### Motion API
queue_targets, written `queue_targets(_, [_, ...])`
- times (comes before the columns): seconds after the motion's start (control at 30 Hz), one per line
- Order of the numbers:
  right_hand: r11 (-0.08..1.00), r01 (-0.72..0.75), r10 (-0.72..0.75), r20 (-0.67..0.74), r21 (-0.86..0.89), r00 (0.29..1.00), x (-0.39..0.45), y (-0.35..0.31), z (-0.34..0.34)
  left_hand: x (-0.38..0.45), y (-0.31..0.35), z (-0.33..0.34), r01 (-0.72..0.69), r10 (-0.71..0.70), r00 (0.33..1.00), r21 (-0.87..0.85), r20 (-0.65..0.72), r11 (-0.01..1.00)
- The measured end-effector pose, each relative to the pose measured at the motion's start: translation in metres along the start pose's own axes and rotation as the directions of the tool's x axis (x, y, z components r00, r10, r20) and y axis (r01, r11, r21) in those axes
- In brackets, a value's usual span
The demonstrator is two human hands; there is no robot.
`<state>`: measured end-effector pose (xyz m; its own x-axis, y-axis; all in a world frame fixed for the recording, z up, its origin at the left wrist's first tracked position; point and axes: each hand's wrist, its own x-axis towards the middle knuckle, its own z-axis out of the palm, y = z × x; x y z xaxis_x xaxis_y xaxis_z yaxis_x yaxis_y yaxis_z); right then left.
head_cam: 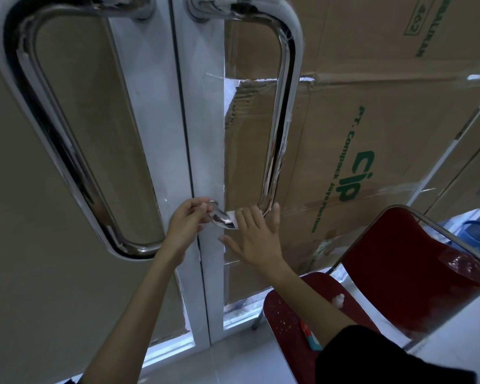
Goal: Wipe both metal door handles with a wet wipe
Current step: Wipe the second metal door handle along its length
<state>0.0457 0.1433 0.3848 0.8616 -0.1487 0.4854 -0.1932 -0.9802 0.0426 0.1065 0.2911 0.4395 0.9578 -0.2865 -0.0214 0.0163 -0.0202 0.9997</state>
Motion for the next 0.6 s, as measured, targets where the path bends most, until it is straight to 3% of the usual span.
queue_targets(0.3, [0.996,-0.045,0.043,0.025,0.072,0.999,0.011,-0.005,0.000,0.003,-0.009,-0.005,-0.048,0.048,0.999,0.018,0.005,0.999])
queue_targets(0.47, [0.975,-0.086,0.088,0.000,0.205,0.996,-0.024,-0.018,0.013,0.008,-0.019,0.008,-0.247,0.223,0.966,0.196,0.134,0.949])
queue_targets(0.6, [0.900,-0.217,0.195,0.095,0.379,0.976,-0.030,-0.030,0.019,0.018,-0.025,0.010,-0.407,0.344,0.911,0.359,0.228,0.840])
